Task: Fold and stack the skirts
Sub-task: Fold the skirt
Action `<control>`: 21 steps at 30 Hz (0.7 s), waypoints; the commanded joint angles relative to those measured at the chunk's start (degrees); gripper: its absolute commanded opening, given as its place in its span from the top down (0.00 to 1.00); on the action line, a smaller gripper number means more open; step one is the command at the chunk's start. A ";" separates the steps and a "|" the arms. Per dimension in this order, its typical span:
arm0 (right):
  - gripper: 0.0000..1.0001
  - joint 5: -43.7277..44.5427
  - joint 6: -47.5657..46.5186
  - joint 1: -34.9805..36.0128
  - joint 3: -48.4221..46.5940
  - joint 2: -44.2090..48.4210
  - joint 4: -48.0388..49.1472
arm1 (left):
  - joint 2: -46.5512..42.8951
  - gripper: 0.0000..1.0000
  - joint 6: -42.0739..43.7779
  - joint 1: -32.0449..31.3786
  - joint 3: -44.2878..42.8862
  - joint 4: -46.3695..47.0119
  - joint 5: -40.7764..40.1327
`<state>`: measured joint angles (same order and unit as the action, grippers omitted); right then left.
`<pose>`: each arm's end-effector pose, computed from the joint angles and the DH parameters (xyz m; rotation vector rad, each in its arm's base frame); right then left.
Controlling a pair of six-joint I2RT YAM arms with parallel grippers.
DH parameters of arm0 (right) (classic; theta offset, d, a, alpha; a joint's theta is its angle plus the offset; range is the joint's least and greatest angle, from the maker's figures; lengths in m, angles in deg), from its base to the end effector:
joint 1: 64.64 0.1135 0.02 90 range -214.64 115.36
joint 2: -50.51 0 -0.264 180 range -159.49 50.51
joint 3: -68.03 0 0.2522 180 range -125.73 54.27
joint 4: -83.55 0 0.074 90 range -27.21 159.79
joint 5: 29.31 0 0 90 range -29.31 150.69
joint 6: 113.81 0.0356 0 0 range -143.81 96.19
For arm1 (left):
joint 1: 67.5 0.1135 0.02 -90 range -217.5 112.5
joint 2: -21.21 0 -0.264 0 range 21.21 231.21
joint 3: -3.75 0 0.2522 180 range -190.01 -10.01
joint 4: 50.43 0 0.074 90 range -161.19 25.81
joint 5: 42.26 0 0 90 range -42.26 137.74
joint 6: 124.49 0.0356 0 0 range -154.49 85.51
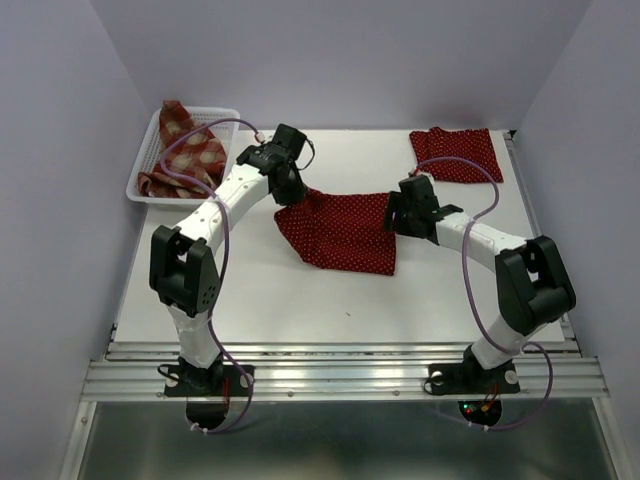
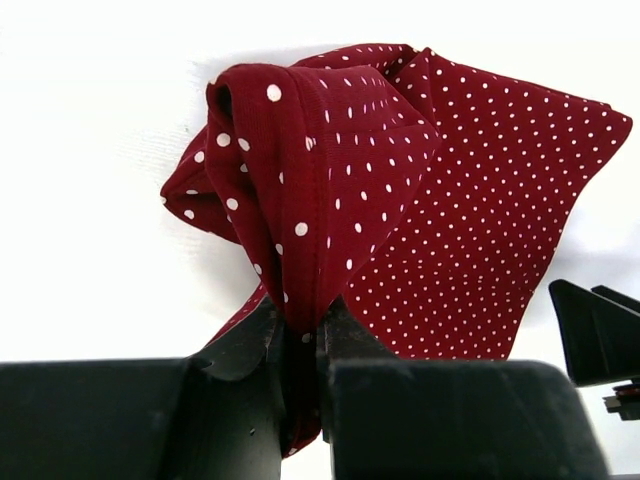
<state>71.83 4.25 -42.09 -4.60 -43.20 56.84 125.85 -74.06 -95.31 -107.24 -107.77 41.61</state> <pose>0.3218 0.1262 0.2056 0.2048 2.3835 0.1836 0.3611 -0.1862 0.3118 -0.3023 2.4739 -0.3786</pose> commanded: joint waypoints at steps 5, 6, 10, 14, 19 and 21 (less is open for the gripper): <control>0.36 -1.29 -2.21 -1.36 -0.19 -3.93 -0.06 | 0.56 1.00 -1.21 -1.28 -3.67 -0.90 -1.43; 0.39 -1.29 -2.56 -1.36 -0.19 -4.98 -0.06 | 0.83 1.00 -1.21 -1.28 -3.84 -0.99 -1.34; 0.42 -2.43 -2.39 -1.89 0.07 -7.53 0.20 | 1.44 1.00 -2.08 -1.54 -5.16 -1.08 -1.25; 0.51 -6.72 -2.74 -1.89 0.60 -10.26 1.61 | 2.49 1.00 -2.62 -2.15 -6.04 -0.46 0.15; 0.69 -10.43 -2.13 -1.89 1.91 -11.32 2.84 | 5.22 1.00 -3.58 -3.30 -9.54 -0.46 1.73; 0.70 -10.43 -1.95 -1.89 2.36 -10.97 2.84 | 6.10 1.00 -4.54 -4.00 -10.95 -0.46 2.17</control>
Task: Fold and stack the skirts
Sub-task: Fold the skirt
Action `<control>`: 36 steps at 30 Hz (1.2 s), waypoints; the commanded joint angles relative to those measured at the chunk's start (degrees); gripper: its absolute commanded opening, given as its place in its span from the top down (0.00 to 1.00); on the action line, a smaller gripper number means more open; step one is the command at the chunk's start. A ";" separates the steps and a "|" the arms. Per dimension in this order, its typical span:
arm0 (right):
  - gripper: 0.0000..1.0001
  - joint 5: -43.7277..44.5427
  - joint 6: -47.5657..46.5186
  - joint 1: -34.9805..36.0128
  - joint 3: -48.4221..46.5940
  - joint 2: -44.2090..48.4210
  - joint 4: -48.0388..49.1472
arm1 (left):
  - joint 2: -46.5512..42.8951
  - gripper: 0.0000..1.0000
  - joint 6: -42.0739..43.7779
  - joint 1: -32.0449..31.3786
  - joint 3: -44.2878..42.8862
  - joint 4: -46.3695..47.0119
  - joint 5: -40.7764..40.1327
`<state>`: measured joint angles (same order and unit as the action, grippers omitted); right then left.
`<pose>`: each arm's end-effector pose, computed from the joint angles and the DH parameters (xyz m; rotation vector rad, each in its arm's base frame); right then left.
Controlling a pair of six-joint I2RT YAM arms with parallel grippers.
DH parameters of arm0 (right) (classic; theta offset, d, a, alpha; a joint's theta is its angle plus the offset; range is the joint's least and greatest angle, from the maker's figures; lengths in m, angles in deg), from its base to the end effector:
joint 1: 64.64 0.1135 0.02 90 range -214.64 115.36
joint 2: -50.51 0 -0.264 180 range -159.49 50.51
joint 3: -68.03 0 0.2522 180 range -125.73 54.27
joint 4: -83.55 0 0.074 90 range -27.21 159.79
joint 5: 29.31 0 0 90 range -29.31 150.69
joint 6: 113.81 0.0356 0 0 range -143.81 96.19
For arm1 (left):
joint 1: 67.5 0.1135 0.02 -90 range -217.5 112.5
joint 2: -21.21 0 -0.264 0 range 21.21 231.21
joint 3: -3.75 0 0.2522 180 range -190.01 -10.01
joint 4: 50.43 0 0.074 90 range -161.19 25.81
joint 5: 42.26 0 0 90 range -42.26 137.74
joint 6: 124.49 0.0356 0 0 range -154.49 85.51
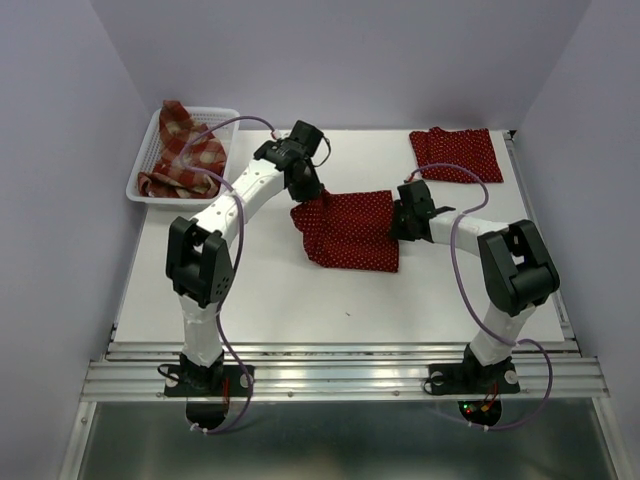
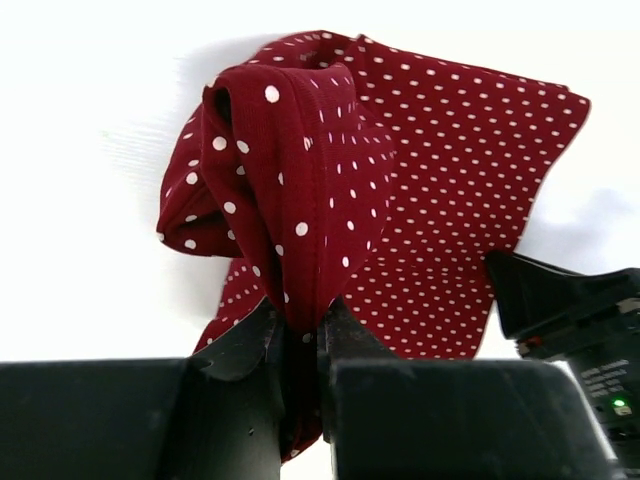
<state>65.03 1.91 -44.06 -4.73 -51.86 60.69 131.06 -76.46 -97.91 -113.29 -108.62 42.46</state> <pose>0.3403 0.1249 0.1599 0.1442 2.4956 0.2468 0.3714 -0.2142 0.3083 -0.2931 2.4893 -0.4308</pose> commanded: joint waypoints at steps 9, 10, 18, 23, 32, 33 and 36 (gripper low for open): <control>0.75 -6.09 0.65 0.08 5.12 -0.64 -0.74 | 7.31 1.00 -5.48 -4.48 -11.58 0.66 4.13; 0.75 -6.71 0.65 0.08 5.39 -0.38 -0.65 | 8.01 1.00 -6.09 -4.91 -12.20 0.92 4.14; 0.75 -8.64 0.56 0.08 7.06 1.99 -0.39 | 10.56 1.00 -9.09 -7.73 -12.55 8.03 6.77; 0.75 -9.44 0.21 0.08 8.11 3.49 -0.30 | 14.77 1.00 -9.70 -8.79 -16.42 8.13 7.21; 0.75 -9.53 -0.23 0.08 8.20 2.87 -0.39 | 20.14 1.00 -8.48 -9.22 -18.71 3.30 7.48; 0.75 -9.44 -0.23 0.08 8.12 2.96 -0.30 | 20.32 1.00 -8.21 -9.31 -18.88 2.86 7.39; 0.74 -9.08 -0.31 0.08 7.85 3.31 -0.39 | 20.76 1.00 -6.81 -9.84 -18.97 2.24 7.39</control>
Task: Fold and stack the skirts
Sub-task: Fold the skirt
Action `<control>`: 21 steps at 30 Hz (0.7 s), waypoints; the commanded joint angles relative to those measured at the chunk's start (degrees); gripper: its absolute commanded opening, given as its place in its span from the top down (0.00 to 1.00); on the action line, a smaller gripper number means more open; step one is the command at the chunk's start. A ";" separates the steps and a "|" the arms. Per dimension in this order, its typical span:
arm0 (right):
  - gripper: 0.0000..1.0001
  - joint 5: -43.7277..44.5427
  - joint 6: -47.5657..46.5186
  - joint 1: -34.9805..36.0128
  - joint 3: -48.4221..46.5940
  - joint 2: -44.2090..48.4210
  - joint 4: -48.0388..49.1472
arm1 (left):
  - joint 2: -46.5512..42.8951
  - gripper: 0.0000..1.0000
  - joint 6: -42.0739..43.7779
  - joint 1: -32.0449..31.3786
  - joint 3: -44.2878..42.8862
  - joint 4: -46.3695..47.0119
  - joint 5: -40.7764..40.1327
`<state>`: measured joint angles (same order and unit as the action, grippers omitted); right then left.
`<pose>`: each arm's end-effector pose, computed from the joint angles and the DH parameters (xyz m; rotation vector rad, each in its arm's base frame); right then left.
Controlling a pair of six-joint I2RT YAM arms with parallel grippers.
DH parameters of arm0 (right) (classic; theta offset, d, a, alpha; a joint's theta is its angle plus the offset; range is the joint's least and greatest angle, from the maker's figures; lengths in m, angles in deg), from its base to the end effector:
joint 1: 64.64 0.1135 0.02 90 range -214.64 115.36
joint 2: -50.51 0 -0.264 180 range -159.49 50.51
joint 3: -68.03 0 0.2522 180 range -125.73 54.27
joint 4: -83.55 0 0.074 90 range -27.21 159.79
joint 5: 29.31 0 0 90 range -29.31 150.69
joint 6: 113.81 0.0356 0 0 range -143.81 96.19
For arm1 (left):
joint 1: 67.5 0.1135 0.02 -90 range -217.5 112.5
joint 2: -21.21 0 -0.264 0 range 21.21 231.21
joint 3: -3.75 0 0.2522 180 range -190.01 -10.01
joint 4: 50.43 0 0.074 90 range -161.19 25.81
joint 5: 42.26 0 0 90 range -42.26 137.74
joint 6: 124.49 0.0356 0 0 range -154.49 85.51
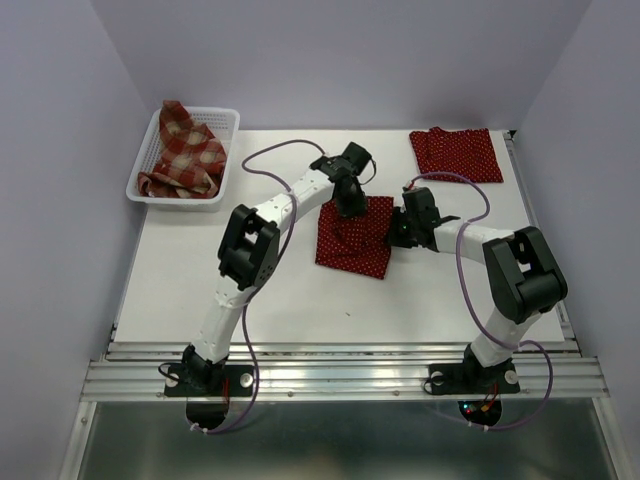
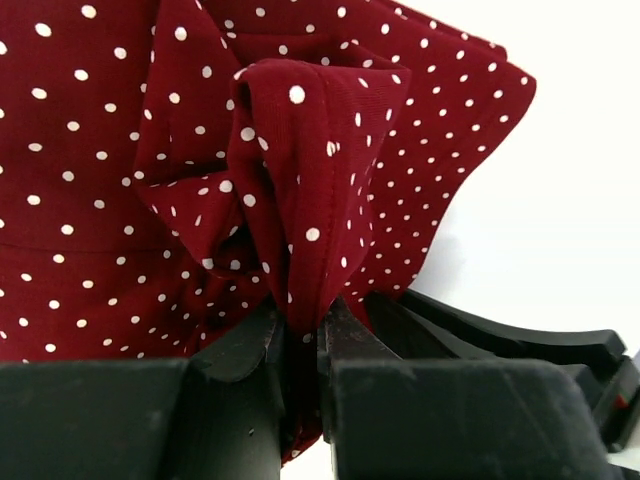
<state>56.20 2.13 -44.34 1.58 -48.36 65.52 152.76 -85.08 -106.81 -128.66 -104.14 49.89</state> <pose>0.3210 0.1217 0.1547 0.0878 2.4992 0.4431 0.3964 -0.3263 0.2275 -0.2421 2.6201 -0.6596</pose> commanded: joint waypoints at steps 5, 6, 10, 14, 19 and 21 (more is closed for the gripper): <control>0.73 2.02 -0.62 0.36 -0.22 0.60 -6.97 | -0.15 0.58 4.70 -2.43 -7.11 -3.82 2.32; 0.73 2.64 -0.62 0.36 -0.75 1.22 -7.50 | -0.32 0.54 5.49 -2.70 -7.90 -4.09 2.33; 0.61 7.91 0.08 0.36 -2.94 5.26 -10.57 | -2.43 0.36 7.60 -3.67 -10.19 -3.91 3.38; 0.53 14.14 0.96 0.36 -5.49 11.05 -15.93 | -6.90 0.02 9.45 -3.84 -10.11 -3.83 3.12; 0.31 17.59 0.35 0.36 -7.95 20.20 -20.68 | -12.80 0.01 11.47 -3.76 -6.95 -3.12 0.66; 0.08 16.72 -0.53 0.36 -8.48 22.39 -22.35 | -15.96 0.01 12.62 -3.76 -5.63 -2.86 -0.39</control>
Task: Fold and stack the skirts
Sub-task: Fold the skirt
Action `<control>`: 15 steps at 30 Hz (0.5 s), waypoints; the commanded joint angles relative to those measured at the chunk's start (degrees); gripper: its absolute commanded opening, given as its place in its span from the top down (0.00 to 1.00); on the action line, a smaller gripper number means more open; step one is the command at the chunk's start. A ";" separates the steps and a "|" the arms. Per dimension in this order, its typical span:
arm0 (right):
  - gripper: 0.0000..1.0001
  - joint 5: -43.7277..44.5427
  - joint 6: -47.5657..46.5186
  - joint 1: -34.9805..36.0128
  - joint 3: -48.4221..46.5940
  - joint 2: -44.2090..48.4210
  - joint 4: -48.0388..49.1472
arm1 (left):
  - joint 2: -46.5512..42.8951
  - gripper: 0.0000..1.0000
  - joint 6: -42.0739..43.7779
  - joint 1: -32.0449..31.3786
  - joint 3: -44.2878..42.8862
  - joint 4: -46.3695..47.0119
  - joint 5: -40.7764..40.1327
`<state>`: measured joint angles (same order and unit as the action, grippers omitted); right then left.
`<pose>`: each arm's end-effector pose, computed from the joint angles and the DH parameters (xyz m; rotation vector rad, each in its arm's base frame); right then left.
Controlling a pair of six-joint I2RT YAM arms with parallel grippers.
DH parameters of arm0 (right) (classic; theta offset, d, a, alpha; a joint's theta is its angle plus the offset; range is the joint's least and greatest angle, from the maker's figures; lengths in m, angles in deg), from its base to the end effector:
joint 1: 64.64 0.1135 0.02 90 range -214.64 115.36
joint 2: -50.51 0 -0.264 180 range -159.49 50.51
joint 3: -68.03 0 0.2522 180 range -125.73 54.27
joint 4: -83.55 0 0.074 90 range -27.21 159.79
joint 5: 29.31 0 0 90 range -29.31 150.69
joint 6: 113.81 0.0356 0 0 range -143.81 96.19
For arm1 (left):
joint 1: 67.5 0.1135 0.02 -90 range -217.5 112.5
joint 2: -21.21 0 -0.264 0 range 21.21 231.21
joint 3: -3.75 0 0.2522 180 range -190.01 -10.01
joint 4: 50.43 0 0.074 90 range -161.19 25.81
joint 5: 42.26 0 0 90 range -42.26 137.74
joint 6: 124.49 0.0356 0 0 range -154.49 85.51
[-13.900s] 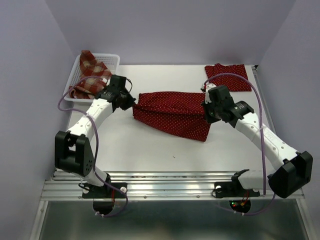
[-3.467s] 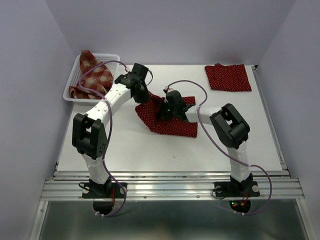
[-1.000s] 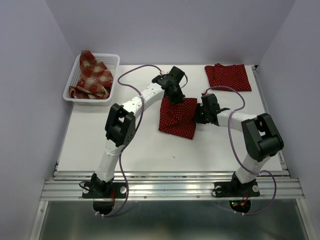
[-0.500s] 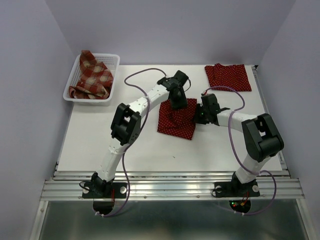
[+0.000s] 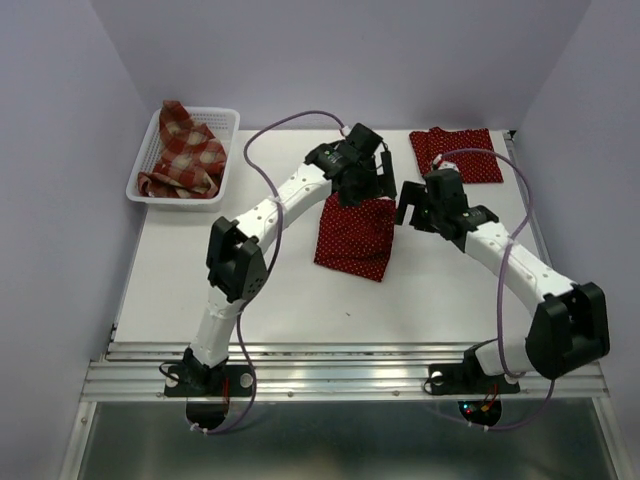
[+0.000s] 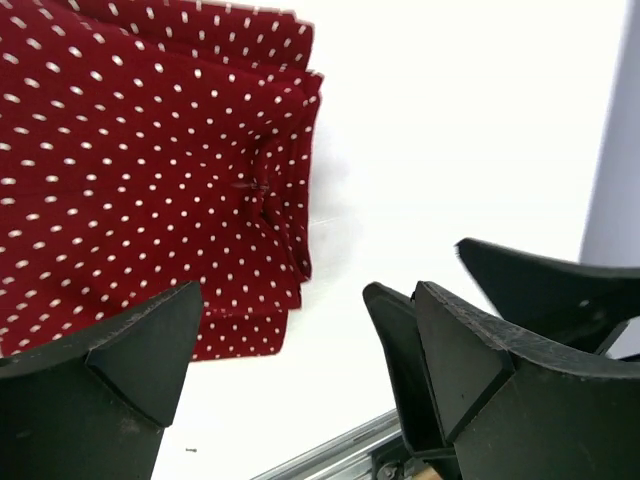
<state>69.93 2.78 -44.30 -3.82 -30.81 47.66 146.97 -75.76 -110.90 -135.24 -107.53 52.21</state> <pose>0.2885 0.1009 0.2553 0.2067 2.3502 0.2107 0.3605 -0.3447 0.3096 0.0874 2.4824 -0.7839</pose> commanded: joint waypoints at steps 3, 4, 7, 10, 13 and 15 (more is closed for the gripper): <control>0.00 -3.85 -3.73 0.32 -4.31 7.49 -4.24 | -14.82 0.01 4.27 0.68 5.07 1.67 -7.01; 0.00 -6.22 -4.52 0.32 -5.19 7.58 -3.80 | -16.05 0.01 4.27 1.03 8.13 2.11 -8.50; 0.00 -19.92 -5.23 0.32 -5.64 6.79 0.67 | -20.80 0.01 4.10 3.75 15.77 5.35 -8.69; 0.00 -30.92 -3.66 0.32 -5.81 3.20 6.65 | -24.32 0.01 3.75 8.14 22.89 7.64 -6.50; 0.00 -34.72 -2.51 1.63 -7.48 -2.59 10.34 | -27.57 0.01 3.14 12.26 29.92 9.05 -6.40; 0.00 -34.72 -1.46 2.42 -8.70 -5.94 10.79 | -30.30 0.01 3.13 14.30 33.37 10.45 -6.14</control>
<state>42.83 -0.12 -43.56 -8.93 -31.60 52.73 120.46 -72.94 -99.99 -107.68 -99.13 46.61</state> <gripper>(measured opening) 0.997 0.986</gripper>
